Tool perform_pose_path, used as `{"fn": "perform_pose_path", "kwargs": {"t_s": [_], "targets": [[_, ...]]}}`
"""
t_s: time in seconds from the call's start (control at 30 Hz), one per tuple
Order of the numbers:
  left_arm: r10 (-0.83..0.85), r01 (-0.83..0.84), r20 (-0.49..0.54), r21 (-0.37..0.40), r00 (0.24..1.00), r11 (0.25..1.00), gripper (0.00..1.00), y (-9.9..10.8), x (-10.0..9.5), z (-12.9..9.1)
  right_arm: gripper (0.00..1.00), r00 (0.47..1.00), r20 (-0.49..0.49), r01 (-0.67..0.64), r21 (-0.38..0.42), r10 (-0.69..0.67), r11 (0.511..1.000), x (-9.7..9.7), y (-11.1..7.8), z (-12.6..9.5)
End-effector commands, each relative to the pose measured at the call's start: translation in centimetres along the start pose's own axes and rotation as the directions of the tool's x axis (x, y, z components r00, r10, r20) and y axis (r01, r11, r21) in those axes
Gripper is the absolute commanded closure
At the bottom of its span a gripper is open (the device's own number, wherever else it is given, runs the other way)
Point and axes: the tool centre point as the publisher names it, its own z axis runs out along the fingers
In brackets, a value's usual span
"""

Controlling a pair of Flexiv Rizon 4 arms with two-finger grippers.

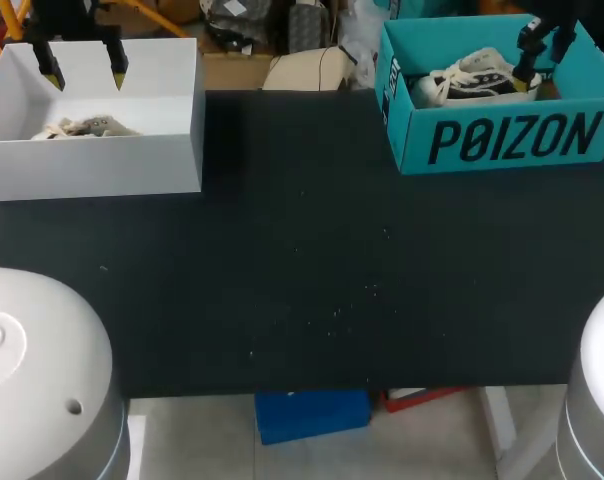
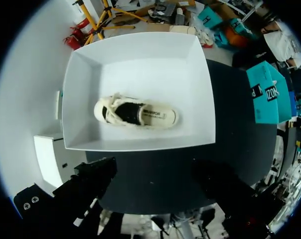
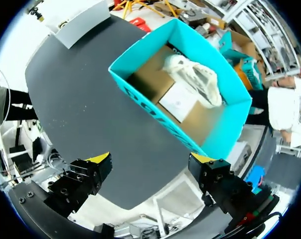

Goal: Take the shoe out of the shoebox, open the shoe tongue, remove and reinsert the insole, then place the shoe into the shoebox

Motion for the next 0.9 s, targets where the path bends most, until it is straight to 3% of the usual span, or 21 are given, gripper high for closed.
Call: {"fn": "perform_pose_path", "kwargs": {"t_s": [0.03, 0.1, 0.17, 0.2, 0.23, 0.27, 0.3, 0.33, 0.37, 0.43, 0.73, 0.83, 0.9], "targets": [[-0.001, 0.001, 0.002, -0.001, 1.000, 1.000, 0.00, 0.0, 0.0, 0.0, 0.00, 0.927, 0.028, 0.373, 0.008, -0.374, 0.928, 0.0, 0.2, 0.8], [-0.001, 0.001, 0.002, -0.001, 1.000, 1.000, 0.00, 0.0, 0.0, 0.0, 0.00, 0.921, 0.025, 0.387, 0.035, -0.388, 0.921, -0.7, 1.2, 2.2], [-0.001, 0.001, 0.002, -0.001, 1.000, 1.000, 0.00, 0.0, 0.0, 0.0, 0.00, 0.919, 0.016, 0.393, 0.014, -0.393, 0.919, -1.6, 2.3, 3.0], [-0.001, 0.001, 0.002, -0.001, 1.000, 1.000, 0.00, 0.0, 0.0, 0.0, 0.50, 0.920, 0.008, 0.392, 0.004, -0.392, 0.920, -2.0, 2.7, 3.1], [-0.001, 0.001, 0.002, -0.001, 1.000, 1.000, 0.00, 0.0, 0.0, 0.0, 0.69, 0.913, -0.003, 0.409, -0.002, -0.409, 0.913, -2.2, 3.1, 3.2], [-0.001, 0.001, 0.002, -0.001, 1.000, 1.000, 0.00, 0.0, 0.0, 0.0, 0.79, 0.905, -0.011, 0.425, 0.002, -0.424, 0.905, -2.5, 3.5, 3.4], [-0.001, 0.001, 0.002, -0.001, 1.000, 1.000, 0.00, 0.0, 0.0, 0.0, 0.69, 0.896, -0.015, 0.443, -0.001, -0.443, 0.897, -2.9, 3.9, 3.6], [-0.001, 0.001, 0.002, -0.001, 1.000, 1.000, 0.00, 0.0, 0.0, 0.0, 0.53, 0.888, -0.020, 0.459, -0.007, -0.459, 0.888, -3.2, 4.5, 3.8], [-0.001, 0.001, 0.002, -0.001, 1.000, 1.000, 0.00, 0.0, 0.0, 0.0, 0.46, 0.880, -0.026, 0.474, -0.014, -0.475, 0.880, -3.5, 5.0, 4.0], [-0.001, 0.001, 0.002, -0.001, 1.000, 1.000, 0.00, 0.0, 0.0, 0.0, 0.52, 0.868, -0.045, 0.493, -0.033, -0.494, 0.869, -4.2, 6.1, 4.4], [-0.001, 0.001, 0.002, -0.001, 1.000, 1.000, 0.00, 0.0, 0.0, 0.0, 0.52, 0.830, -0.044, 0.556, -0.012, -0.556, 0.831, -8.2, 10.7, 8.1], [-0.001, 0.001, 0.002, -0.001, 1.000, 1.000, 0.00, 0.0, 0.0, 0.0, 0.45, 0.830, -0.042, 0.556, -0.015, -0.556, 0.831, -9.5, 11.9, 9.2], [-0.001, 0.001, 0.002, -0.001, 1.000, 1.000, 0.00, 0.0, 0.0, 0.0, 0.50, 0.831, -0.040, 0.554, -0.015, -0.554, 0.832, -10.3, 12.6, 9.9]]}}
